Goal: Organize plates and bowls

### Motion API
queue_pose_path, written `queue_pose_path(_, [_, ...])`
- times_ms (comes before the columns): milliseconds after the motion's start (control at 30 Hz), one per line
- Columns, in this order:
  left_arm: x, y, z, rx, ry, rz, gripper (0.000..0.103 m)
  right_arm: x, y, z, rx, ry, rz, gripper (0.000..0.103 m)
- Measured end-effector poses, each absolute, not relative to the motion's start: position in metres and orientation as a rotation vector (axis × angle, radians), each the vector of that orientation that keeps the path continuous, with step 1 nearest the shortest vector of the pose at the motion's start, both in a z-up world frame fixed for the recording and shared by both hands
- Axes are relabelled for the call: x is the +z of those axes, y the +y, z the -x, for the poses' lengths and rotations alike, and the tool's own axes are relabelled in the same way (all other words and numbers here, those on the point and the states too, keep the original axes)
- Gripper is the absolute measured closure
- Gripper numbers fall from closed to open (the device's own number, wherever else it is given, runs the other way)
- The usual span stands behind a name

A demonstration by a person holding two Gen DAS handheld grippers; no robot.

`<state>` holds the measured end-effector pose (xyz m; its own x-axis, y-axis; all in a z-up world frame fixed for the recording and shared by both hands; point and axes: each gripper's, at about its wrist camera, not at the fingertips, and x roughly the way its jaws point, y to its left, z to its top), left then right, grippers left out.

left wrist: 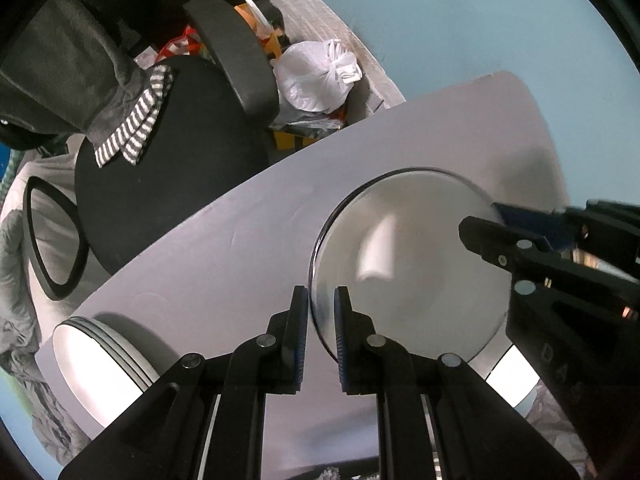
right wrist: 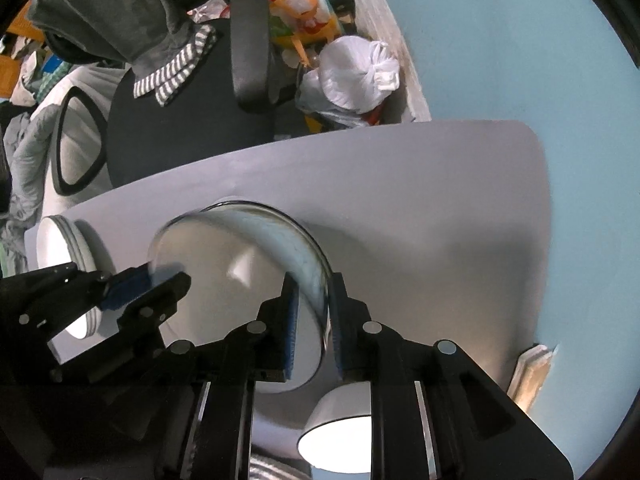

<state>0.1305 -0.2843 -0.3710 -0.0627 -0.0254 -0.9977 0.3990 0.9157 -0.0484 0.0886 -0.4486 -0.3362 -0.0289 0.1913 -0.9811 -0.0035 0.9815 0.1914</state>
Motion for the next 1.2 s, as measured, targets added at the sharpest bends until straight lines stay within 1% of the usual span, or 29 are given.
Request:
queue_pose_path(200, [-0.372,-0.285,-0.134,-0.355,1.607,-0.296,0.091,-0.328,-0.450,-0.090,0.179,1.575,-0.149,0.080])
queue_pose_path(267, [-0.369,-0.283,-0.134,-0.350,1.602,-0.296,0.091,-0.326,-0.449,-0.090,0.182,1.569,-0.137,0.077])
queue_pose_path(333, [-0.367,-0.282,-0.134,-0.346,1.596,-0.303,0.088,-0.323,-0.447,-0.090,0.185,1.562,-0.122,0.069])
queue_pose_path(367, [-0.365,-0.281,-0.133,-0.347,1.590,-0.305,0.084,-0.322,-0.447,-0.090,0.183,1.556,-0.114,0.067])
queue_pose_path(400, [-0.364,-0.280,-0.133,-0.348,1.583,-0.305,0.076,-0.320,-0.447,-0.089,0.180,1.548,-0.104,0.064])
queue_pose_path(467, [-0.359,-0.277,-0.131,-0.349,1.561,-0.302,0.066,-0.318,-0.447,-0.087,0.173,1.542,-0.096,0.059])
queue_pose_path(500, [-0.357,-0.275,-0.129,-0.348,1.550,-0.303,0.063,-0.316,-0.448,-0.085,0.171,1.539,-0.094,0.055])
queue_pose_path(600, [-0.352,-0.271,-0.124,-0.350,1.537,-0.311,0.061,-0.312,-0.450,-0.080,0.167,1.527,-0.094,0.049])
queue_pose_path(667, [-0.346,-0.269,-0.119,-0.354,1.534,-0.311,0.060,-0.309,-0.453,-0.075,0.164,1.519,-0.097,0.049])
queue_pose_path(700, [-0.343,-0.268,-0.117,-0.355,1.530,-0.307,0.056,-0.308,-0.455,-0.073,0.162,1.515,-0.100,0.049])
queue_pose_path(767, [-0.336,-0.266,-0.112,-0.358,1.510,-0.292,0.052,-0.305,-0.460,-0.067,0.157,1.510,-0.114,0.049])
queue_pose_path(933, [-0.327,-0.269,-0.093,-0.390,1.502,-0.273,0.051,-0.300,-0.479,-0.045,0.134,1.499,-0.175,0.048])
queue_pose_path(967, [-0.325,-0.270,-0.090,-0.402,1.501,-0.272,0.050,-0.300,-0.482,-0.040,0.127,1.498,-0.183,0.048])
queue_pose_path(1000, [-0.324,-0.272,-0.086,-0.418,1.500,-0.271,0.042,-0.300,-0.487,-0.034,0.116,1.498,-0.198,0.048])
queue_pose_path(1033, [-0.323,-0.273,-0.082,-0.430,1.497,-0.269,0.038,-0.299,-0.491,-0.029,0.109,1.499,-0.207,0.048])
queue_pose_path(1200, [-0.320,-0.278,-0.061,-0.474,1.493,-0.271,0.037,-0.302,-0.513,0.003,0.053,1.506,-0.274,0.048])
